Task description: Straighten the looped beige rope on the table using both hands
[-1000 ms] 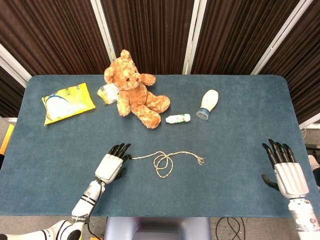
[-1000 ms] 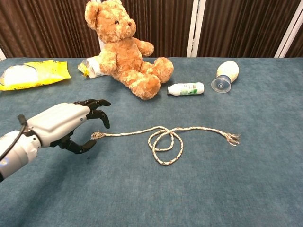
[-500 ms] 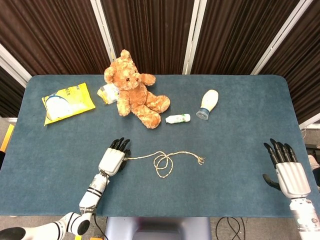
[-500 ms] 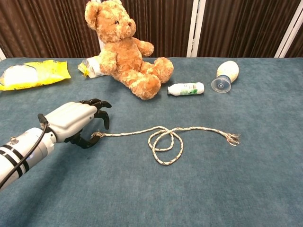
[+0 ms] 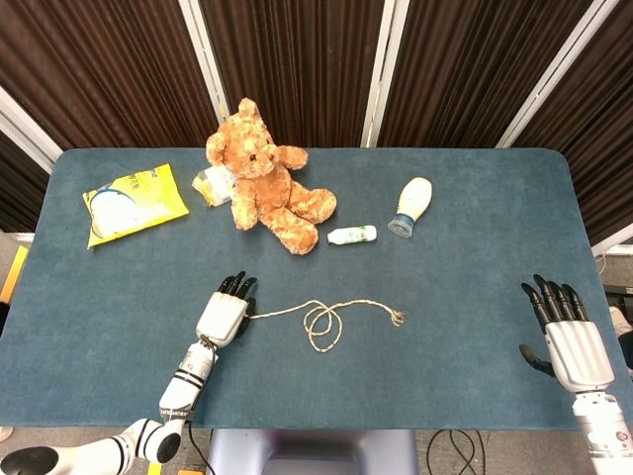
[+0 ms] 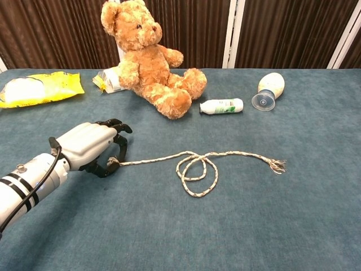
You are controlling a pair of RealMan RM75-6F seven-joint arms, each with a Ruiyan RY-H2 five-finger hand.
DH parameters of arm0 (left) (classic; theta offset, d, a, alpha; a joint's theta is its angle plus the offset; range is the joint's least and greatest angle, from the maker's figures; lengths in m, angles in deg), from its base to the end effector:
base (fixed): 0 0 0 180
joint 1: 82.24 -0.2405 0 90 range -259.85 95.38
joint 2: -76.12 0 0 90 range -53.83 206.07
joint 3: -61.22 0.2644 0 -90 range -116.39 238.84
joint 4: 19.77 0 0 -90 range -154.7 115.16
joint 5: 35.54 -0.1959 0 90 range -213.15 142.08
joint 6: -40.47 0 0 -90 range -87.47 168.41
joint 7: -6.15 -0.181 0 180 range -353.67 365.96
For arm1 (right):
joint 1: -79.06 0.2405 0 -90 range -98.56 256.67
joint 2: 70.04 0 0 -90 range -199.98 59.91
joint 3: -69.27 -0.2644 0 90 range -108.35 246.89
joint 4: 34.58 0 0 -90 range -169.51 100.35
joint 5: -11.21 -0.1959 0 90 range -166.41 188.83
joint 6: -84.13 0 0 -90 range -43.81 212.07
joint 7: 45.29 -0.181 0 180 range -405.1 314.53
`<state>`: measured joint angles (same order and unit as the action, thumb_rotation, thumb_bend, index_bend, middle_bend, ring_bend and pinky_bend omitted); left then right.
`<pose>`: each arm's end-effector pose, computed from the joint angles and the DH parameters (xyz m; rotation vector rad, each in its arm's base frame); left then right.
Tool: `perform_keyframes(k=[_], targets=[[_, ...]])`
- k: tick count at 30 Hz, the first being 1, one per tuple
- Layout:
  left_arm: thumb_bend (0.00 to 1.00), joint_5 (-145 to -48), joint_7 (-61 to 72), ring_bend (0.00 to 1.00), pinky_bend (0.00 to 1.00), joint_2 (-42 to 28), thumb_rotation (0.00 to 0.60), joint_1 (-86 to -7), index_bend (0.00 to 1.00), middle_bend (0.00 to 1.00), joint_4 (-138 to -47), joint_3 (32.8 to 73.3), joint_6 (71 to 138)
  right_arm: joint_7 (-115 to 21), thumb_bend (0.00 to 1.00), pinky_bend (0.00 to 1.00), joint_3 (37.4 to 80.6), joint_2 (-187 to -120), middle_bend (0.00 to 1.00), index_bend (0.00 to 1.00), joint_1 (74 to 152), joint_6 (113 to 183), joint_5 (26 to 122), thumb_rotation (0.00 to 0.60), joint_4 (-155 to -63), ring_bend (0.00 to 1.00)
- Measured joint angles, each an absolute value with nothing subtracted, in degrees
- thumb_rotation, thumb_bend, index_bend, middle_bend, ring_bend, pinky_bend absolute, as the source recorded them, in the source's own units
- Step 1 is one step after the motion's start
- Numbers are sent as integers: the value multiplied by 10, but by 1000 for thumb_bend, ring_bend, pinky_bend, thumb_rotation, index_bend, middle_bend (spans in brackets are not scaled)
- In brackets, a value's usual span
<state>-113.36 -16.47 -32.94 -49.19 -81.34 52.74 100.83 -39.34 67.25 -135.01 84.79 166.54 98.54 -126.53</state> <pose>-0.1809 0.3405 -0.0982 -1.8552 -0.7782 -0.8535 -0.3104 -0.2189 0.1593 1.4808 -0.8526 0.8212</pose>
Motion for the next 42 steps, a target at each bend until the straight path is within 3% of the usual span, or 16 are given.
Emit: perform_keyframes(k=[14, 21, 23, 32, 42], targets=[[442, -1149, -159, 28, 175, -306, 600, -494, 659, 150, -836, 536, 1039, -387, 315, 0, 675, -1370, 0, 8, 856, 1664, 1007, 600, -1248, 0], [444, -1168, -164, 28, 176, -273, 600, -503, 658, 151, -878, 553, 1059, -377, 316, 0, 676, -1417, 0, 330, 886, 1636, 1027, 600, -1219, 0], [443, -1169, -165, 29, 176, -266, 600, -505, 658, 151, -887, 556, 1062, -364, 316, 0, 673, -1428, 0, 379, 894, 1628, 1029, 600, -1217, 0], [443, -1167, -155, 31, 176, -246, 600, -514, 662, 151, -901, 561, 1071, -241, 315, 0, 649, -1508, 0, 465, 941, 1567, 994, 600, -1215, 0], [443, -1166, -135, 34, 177, -232, 600, -518, 666, 152, -899, 563, 1071, -145, 315, 0, 617, -1625, 0, 518, 988, 1528, 929, 600, -1153, 0]])
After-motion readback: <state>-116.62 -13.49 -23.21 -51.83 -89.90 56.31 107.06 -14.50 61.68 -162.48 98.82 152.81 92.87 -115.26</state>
